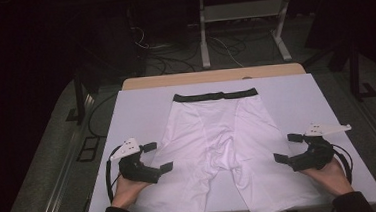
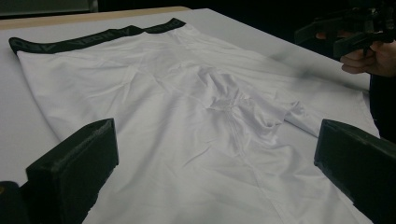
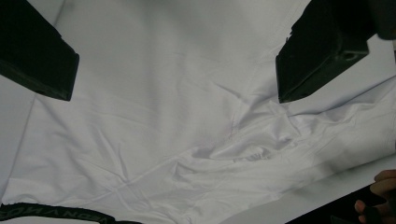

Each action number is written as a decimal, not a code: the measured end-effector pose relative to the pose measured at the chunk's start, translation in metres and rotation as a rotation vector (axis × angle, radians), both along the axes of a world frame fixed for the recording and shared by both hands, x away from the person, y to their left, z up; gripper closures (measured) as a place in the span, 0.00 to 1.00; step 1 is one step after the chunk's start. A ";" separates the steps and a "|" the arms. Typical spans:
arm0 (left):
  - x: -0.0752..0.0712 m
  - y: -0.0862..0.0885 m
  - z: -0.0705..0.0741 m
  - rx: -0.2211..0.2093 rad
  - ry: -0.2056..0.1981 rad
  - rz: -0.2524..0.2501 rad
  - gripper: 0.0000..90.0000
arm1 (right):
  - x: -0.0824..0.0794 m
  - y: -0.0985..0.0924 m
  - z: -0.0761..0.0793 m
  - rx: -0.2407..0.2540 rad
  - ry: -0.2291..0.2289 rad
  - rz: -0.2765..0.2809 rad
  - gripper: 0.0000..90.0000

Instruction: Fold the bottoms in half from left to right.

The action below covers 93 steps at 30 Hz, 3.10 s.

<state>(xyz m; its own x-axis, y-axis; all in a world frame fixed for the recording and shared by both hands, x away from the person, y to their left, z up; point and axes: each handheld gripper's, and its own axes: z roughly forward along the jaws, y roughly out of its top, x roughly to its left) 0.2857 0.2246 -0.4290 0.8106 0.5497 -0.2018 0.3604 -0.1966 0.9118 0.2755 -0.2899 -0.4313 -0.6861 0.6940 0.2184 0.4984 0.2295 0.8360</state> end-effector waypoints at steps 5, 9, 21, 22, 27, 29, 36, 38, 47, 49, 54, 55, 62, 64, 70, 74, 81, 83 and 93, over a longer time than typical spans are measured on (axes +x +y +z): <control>0.001 -0.001 0.000 0.000 0.003 -0.002 0.00 | -0.001 0.000 0.000 -0.003 0.001 -0.009 0.00; 0.000 -0.001 0.000 -0.002 0.002 -0.003 0.00 | -0.002 0.000 0.001 0.000 -0.005 -0.023 0.00; 0.001 -0.002 -0.001 -0.002 0.014 0.001 0.00 | -0.002 0.004 0.008 0.003 -0.025 -0.011 0.00; 0.001 -0.002 -0.001 -0.002 0.014 0.001 0.00 | -0.002 0.004 0.008 0.003 -0.025 -0.011 0.00; 0.001 -0.002 -0.001 0.000 0.012 0.003 0.00 | 0.001 0.010 0.015 -0.009 -0.044 0.006 0.00; 0.001 -0.002 -0.001 -0.002 0.012 0.004 0.00 | 0.001 0.011 0.016 -0.011 -0.050 0.006 0.00; 0.001 -0.002 -0.001 -0.005 0.013 0.009 0.00 | 0.015 0.022 0.034 0.004 -0.070 0.022 0.00; 0.001 -0.002 -0.001 -0.005 0.013 0.010 0.00 | 0.017 0.024 0.036 0.004 -0.073 0.025 0.00; 0.000 -0.002 -0.001 -0.013 0.011 0.011 0.00 | 0.032 0.041 0.043 -0.016 -0.074 0.040 0.00; 0.000 -0.002 -0.001 -0.013 0.011 0.011 0.00 | 0.035 0.044 0.045 -0.019 -0.079 0.042 0.00; 0.000 -0.002 -0.001 -0.015 0.011 0.013 0.00 | 0.043 0.051 0.052 -0.019 -0.086 0.049 0.00; 0.000 -0.002 -0.001 -0.015 0.011 0.013 0.00 | 0.044 0.052 0.054 -0.020 -0.087 0.052 0.00; 0.000 -0.001 -0.001 -0.014 0.011 0.014 0.00 | 0.054 0.064 0.061 -0.027 -0.094 0.066 0.00; 0.000 -0.001 -0.001 -0.015 0.009 0.013 0.00 | 0.057 0.066 0.063 -0.023 -0.098 0.072 0.00; 0.000 -0.001 -0.001 -0.017 0.009 0.013 0.00 | 0.064 0.075 0.068 -0.035 -0.099 0.084 0.00; 0.000 -0.001 -0.001 -0.017 0.008 0.012 0.00 | 0.068 0.081 0.070 -0.036 -0.102 0.091 0.00; 0.000 -0.001 -0.001 -0.018 0.005 0.014 0.00 | 0.077 0.088 0.074 -0.039 -0.101 0.093 0.00; 0.000 -0.001 -0.001 -0.019 0.007 0.014 0.00 | 0.078 0.089 0.074 -0.041 -0.101 0.094 0.00; 0.000 -0.001 -0.001 -0.021 0.006 0.013 0.00 | 0.093 0.102 0.079 -0.042 -0.106 0.102 0.00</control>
